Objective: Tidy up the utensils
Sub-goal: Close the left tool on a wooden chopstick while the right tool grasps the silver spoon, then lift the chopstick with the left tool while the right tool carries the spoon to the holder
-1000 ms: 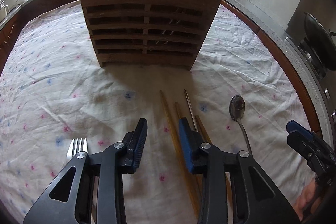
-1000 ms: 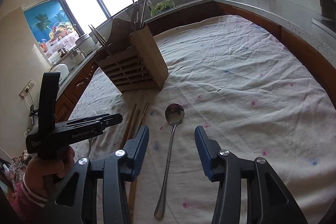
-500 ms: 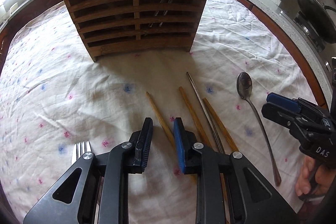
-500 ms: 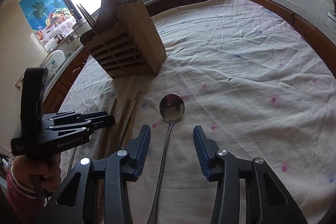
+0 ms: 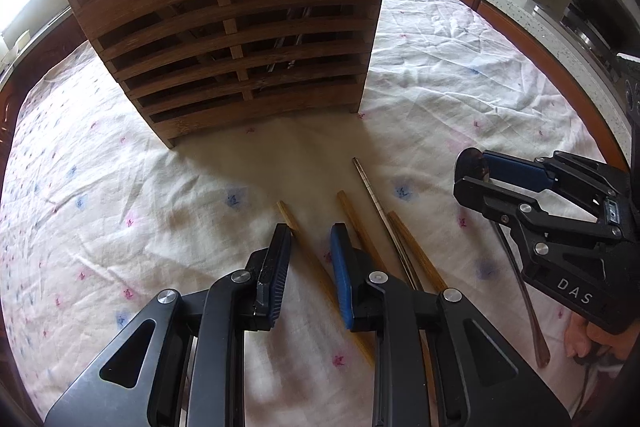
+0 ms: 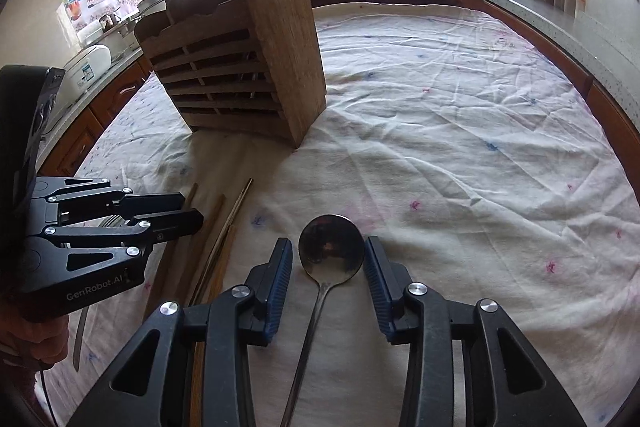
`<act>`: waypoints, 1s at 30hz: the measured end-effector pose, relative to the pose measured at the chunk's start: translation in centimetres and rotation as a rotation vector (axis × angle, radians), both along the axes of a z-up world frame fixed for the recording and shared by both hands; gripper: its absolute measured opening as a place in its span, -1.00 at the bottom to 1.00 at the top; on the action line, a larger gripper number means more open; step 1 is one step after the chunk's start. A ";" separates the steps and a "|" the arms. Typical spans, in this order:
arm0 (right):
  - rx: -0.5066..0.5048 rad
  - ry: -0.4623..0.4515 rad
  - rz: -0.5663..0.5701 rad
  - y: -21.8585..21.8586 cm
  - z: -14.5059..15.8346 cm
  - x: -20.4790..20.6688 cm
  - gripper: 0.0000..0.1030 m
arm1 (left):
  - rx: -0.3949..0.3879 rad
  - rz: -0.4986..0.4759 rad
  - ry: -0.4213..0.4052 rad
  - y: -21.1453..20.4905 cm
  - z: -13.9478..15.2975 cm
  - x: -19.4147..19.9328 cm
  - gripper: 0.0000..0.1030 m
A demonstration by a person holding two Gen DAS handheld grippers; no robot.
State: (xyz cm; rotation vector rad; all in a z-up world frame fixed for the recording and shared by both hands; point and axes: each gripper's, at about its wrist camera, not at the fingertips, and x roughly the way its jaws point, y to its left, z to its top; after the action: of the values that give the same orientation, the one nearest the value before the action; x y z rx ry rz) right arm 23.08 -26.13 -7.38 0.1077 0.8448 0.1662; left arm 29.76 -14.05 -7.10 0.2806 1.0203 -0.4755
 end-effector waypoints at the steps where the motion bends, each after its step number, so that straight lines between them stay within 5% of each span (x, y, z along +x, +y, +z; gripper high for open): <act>1: 0.007 -0.002 0.000 -0.1 0.0 0.0 -0.44 | -0.004 0.005 -0.003 0.1 0.0 -0.1 -0.76; 2: 0.012 -0.002 -0.004 -0.2 0.0 -0.1 -0.83 | -0.014 0.011 0.002 0.4 0.1 -0.1 -0.79; 5: 0.062 -0.006 -0.006 -0.9 0.3 -0.4 -0.95 | -0.042 0.024 0.021 1.3 0.2 -0.3 -0.91; 10: 0.091 -0.030 -0.014 -1.5 1.5 -1.6 -0.97 | -0.070 0.019 0.056 2.1 0.4 -0.8 -0.91; 15: 0.102 -0.052 -0.011 -1.8 2.4 -3.0 -0.97 | 0.096 -0.063 0.036 -0.2 0.5 -1.4 -0.89; 20: 0.118 -0.076 -0.027 -2.2 3.2 -4.2 -0.96 | 0.128 -0.107 0.029 -1.0 0.4 -1.2 -0.90; 24: 0.134 -0.095 -0.049 -3.1 3.9 -5.3 -0.96 | 0.068 -0.059 0.021 0.2 1.0 -1.6 -0.91; 30: 0.139 -0.150 -0.047 -3.4 6.2 -7.1 -0.95 | -0.123 0.006 -0.030 3.4 5.5 -4.2 -0.91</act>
State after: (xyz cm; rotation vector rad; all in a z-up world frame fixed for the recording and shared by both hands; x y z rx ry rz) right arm 16.03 -29.54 -1.20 0.2425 0.6799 0.1866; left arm 25.52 -10.64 -1.62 0.1745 0.9580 -0.5255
